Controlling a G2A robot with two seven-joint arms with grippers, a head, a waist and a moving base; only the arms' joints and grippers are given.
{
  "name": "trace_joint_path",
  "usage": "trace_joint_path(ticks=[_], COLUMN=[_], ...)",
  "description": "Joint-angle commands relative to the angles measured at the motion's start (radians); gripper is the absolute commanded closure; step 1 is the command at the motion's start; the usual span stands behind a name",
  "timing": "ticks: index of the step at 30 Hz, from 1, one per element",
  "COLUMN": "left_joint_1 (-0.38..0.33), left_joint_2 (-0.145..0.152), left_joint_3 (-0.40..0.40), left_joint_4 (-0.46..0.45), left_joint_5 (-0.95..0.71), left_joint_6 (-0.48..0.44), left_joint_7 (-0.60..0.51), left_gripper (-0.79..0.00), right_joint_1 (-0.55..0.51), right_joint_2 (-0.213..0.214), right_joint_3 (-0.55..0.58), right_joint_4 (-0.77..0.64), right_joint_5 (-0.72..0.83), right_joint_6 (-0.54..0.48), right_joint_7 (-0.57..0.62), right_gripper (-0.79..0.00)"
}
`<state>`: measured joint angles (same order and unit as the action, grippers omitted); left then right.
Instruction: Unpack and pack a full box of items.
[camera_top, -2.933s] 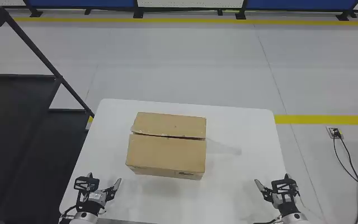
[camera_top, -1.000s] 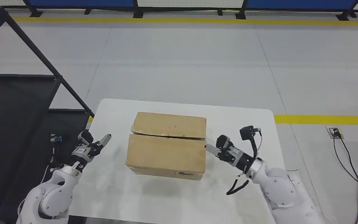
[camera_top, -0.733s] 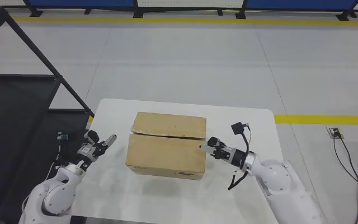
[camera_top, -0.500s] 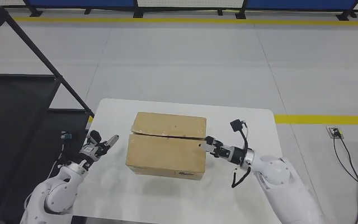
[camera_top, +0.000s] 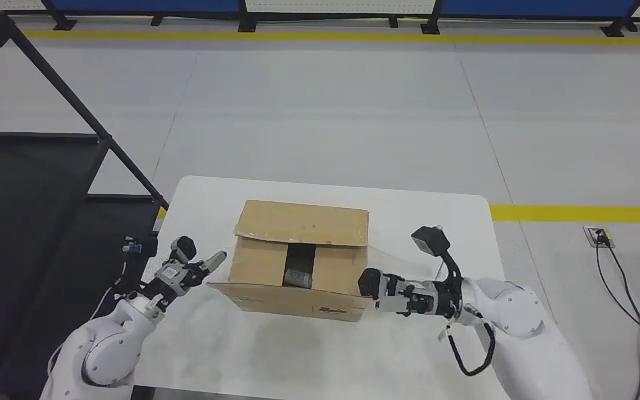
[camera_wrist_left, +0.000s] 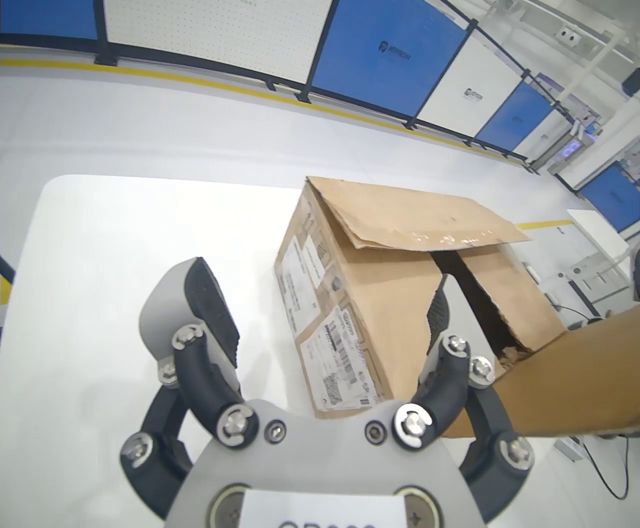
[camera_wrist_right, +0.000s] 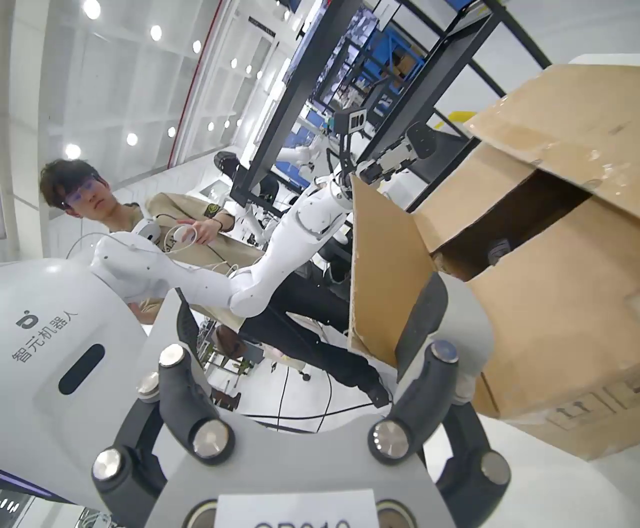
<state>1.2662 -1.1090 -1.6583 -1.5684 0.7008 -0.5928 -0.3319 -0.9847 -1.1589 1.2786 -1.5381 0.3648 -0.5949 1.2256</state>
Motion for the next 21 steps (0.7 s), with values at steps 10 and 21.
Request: trace_joint_path(ticks=[10, 21], left_joint_1=[0.09, 0.126], left_joint_2=[0.036, 0.059], left_joint_3=[-0.053, -0.04], left_joint_4=[-0.035, -0.035], left_joint_5=[-0.053, 0.037], left_joint_6=[-0.27, -0.312], left_joint_7=[-0.193, -0.257], left_gripper=[-0.785, -0.785], right_joint_1=[-0.065, 0.037], right_joint_2=[0.083, 0.086], right_joint_3=[-0.09, -0.128], right_joint_4=[-0.11, 0.061], right_joint_5=[-0.128, 0.146], right_joint_6=[0.002, 0.168], right_joint_7=[0.002, -0.113], right_gripper=[-0.785, -0.785])
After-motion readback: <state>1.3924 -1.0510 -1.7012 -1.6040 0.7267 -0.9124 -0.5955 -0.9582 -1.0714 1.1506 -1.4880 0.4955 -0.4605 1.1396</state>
